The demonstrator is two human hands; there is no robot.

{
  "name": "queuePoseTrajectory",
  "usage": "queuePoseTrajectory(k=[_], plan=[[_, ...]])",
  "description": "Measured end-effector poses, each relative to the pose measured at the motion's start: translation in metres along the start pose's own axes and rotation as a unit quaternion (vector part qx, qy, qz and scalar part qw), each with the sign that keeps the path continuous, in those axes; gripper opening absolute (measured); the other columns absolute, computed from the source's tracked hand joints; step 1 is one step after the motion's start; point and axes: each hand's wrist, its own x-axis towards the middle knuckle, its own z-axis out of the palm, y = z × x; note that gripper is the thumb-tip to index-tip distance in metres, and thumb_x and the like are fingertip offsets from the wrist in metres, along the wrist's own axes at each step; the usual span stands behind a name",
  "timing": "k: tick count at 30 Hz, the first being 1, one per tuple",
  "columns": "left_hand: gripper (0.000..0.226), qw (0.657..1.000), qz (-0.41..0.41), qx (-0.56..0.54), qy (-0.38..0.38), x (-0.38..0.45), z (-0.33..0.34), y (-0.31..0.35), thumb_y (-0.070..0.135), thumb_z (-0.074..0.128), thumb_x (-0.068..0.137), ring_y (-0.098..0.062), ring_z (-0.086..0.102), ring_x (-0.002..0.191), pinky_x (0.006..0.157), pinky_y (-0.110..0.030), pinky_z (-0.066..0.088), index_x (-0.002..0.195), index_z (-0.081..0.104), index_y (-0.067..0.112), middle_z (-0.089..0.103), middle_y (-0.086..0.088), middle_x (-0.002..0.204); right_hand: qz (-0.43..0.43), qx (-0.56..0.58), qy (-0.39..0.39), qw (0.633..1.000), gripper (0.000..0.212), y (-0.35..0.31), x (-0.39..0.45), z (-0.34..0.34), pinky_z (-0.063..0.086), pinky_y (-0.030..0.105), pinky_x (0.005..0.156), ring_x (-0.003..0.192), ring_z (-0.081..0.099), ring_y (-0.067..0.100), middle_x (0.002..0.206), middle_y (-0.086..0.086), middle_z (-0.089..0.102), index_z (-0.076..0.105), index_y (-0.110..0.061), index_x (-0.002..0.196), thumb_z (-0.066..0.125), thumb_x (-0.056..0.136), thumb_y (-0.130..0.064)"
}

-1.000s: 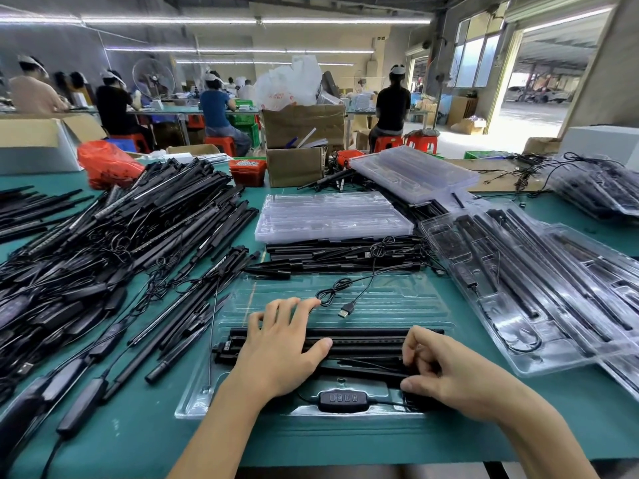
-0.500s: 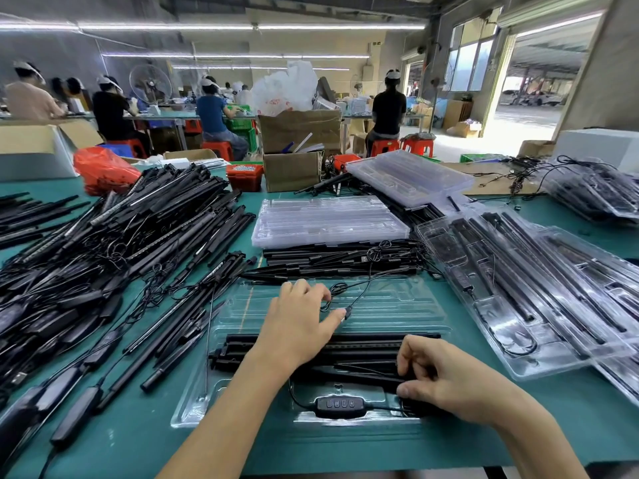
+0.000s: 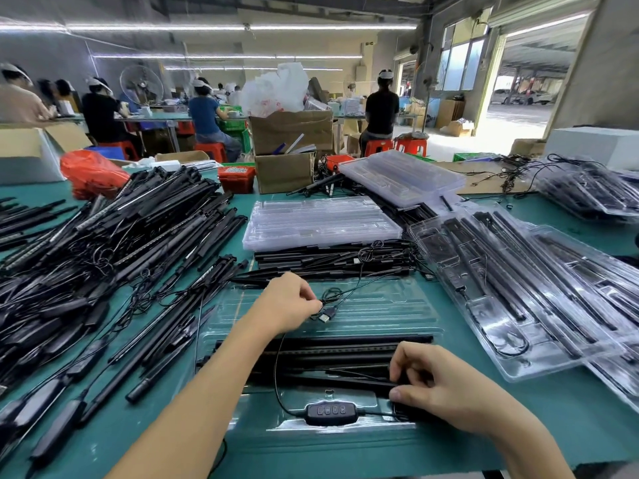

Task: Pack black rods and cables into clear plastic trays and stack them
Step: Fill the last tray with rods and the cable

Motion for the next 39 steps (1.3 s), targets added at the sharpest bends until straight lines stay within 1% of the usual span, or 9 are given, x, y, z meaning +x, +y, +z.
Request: queuePoseTrajectory(k=[4,9,12,17,22,26,30,36,39], plan=[[0.009,0.966,0.009,-0.242,0.091,-0.003,-0.008,0.005,0.017,0.072,0.089,-0.010,0.062,0.065,0.059,-0.023,0.050,0.085,0.064,0.015,0.068,-0.002,0.078,-0.006,0.007,0.007,1.000,0.017,0.000,-0.001,0.002,0.033,0.022,0.057,0.057,0.038,0.004,0.057,-0.010,0.045,0.059,-0.034,0.086,0.076,0.083,-0.033],[0.016,0.850,0.030,-0.523,-0.064,-0.020,-0.030,0.001,0.007,0.066,0.073,-0.019,0.067,0.065,0.055,-0.023,0.049,0.078,0.055,0.018,0.072,-0.012,0.094,-0.011,0.009,0.011,1.000,0.017,0.000,-0.003,0.001,0.033,0.019,0.057,0.058,0.038,0.003,0.058,-0.011,0.046,0.059,-0.036,0.087,0.075,0.083,-0.034],[0.019,0.838,0.044,-0.537,-0.084,-0.025,-0.040,-0.006,0.001,0.054,0.066,-0.020,0.060,0.060,0.053,-0.024,0.048,0.076,0.049,0.016,0.070,-0.018,0.089,-0.014,0.011,0.014,1.000,0.017,-0.001,-0.004,0.003,0.032,0.019,0.056,0.057,0.037,0.004,0.057,-0.011,0.045,0.059,-0.036,0.086,0.075,0.084,-0.033],[0.047,0.891,0.055,-0.409,-0.187,-0.028,-0.049,-0.017,0.013,0.051,0.057,-0.029,0.058,0.069,0.067,-0.032,0.048,0.099,0.064,-0.002,0.065,-0.024,0.076,-0.011,0.009,0.018,1.000,0.016,-0.003,-0.005,0.002,0.031,0.020,0.056,0.056,0.036,0.004,0.057,-0.010,0.044,0.060,-0.030,0.085,0.076,0.085,-0.031],[0.066,0.985,-0.007,-0.069,-0.158,-0.017,-0.035,-0.007,0.076,0.042,0.083,-0.013,0.061,0.085,0.089,-0.035,0.044,0.065,0.079,0.024,0.074,-0.002,0.095,-0.016,0.009,0.021,1.000,0.015,-0.006,-0.007,0.002,0.031,0.020,0.056,0.055,0.035,0.004,0.057,-0.009,0.042,0.060,-0.028,0.086,0.075,0.086,-0.029],[0.033,0.992,-0.005,0.120,-0.034,-0.001,-0.017,-0.003,0.047,0.068,0.085,-0.012,0.060,0.067,0.068,-0.030,0.049,0.062,0.066,0.023,0.068,0.008,0.070,-0.016,0.011,0.024,1.000,0.016,-0.006,-0.007,0.002,0.031,0.019,0.056,0.056,0.035,0.004,0.058,-0.008,0.042,0.060,-0.029,0.085,0.076,0.086,-0.029],[0.020,0.994,0.000,0.067,-0.090,0.007,0.000,0.013,0.044,0.077,0.082,-0.009,0.061,0.077,0.072,-0.028,0.049,0.085,0.070,0.026,0.066,0.009,0.082,-0.018,0.004,0.026,1.000,0.016,-0.005,-0.006,0.002,0.032,0.021,0.057,0.056,0.037,0.004,0.058,-0.009,0.042,0.060,-0.030,0.084,0.076,0.085,-0.031],[0.009,0.991,0.023,0.091,-0.096,0.016,-0.008,0.024,0.030,0.076,0.079,-0.012,0.065,0.077,0.074,-0.029,0.049,0.075,0.068,0.028,0.068,0.011,0.076,-0.024,0.004,0.028,0.999,0.017,-0.004,-0.007,0.002,0.032,0.018,0.057,0.056,0.037,0.005,0.058,-0.008,0.044,0.058,-0.036,0.086,0.075,0.085,-0.033],[0.015,0.989,0.031,0.092,0.115,0.027,-0.024,0.025,0.021,0.068,0.087,-0.022,0.061,0.099,0.080,-0.032,0.046,0.101,0.068,0.023,0.065,0.001,0.099,-0.022,0.005,0.030,0.999,0.017,-0.003,-0.007,0.003,0.032,0.019,0.057,0.057,0.037,0.005,0.058,-0.008,0.044,0.058,-0.035,0.087,0.075,0.085,-0.035]])
